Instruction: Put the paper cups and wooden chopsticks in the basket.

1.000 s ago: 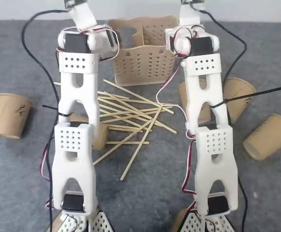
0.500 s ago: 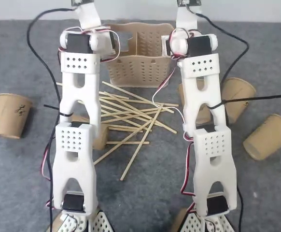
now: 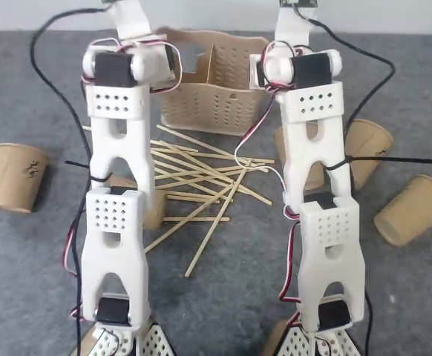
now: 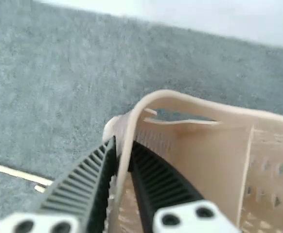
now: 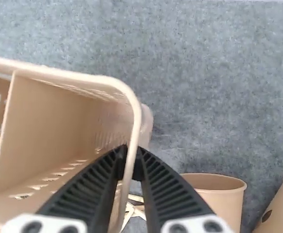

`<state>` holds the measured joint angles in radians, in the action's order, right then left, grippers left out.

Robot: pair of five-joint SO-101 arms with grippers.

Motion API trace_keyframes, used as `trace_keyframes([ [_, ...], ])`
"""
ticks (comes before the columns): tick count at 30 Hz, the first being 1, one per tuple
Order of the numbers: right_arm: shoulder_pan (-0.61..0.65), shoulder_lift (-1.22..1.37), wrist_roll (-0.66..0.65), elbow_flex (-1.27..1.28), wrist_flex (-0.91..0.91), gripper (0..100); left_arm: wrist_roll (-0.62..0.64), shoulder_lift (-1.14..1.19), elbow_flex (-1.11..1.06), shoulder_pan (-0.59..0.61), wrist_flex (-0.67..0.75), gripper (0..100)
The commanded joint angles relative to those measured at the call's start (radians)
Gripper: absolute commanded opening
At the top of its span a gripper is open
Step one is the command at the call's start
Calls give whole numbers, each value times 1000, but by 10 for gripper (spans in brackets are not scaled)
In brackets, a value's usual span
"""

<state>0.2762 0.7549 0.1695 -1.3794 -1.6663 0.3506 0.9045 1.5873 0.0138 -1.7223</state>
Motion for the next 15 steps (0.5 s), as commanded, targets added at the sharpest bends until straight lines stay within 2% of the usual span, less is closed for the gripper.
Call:
trace_keyframes([
  [1,-16,-101,9,-34,21,6,-3,-29,84,0,-31,16],
  [7,-16,-99,9,-32,-44,6,35,-28,-16,-8,-8,17],
  [12,-24,-85,8,15,-21,6,94,-20,-84,-8,71,95],
  [15,-42,-76,-23,35,-4,7,97,-20,-97,-9,101,100],
])
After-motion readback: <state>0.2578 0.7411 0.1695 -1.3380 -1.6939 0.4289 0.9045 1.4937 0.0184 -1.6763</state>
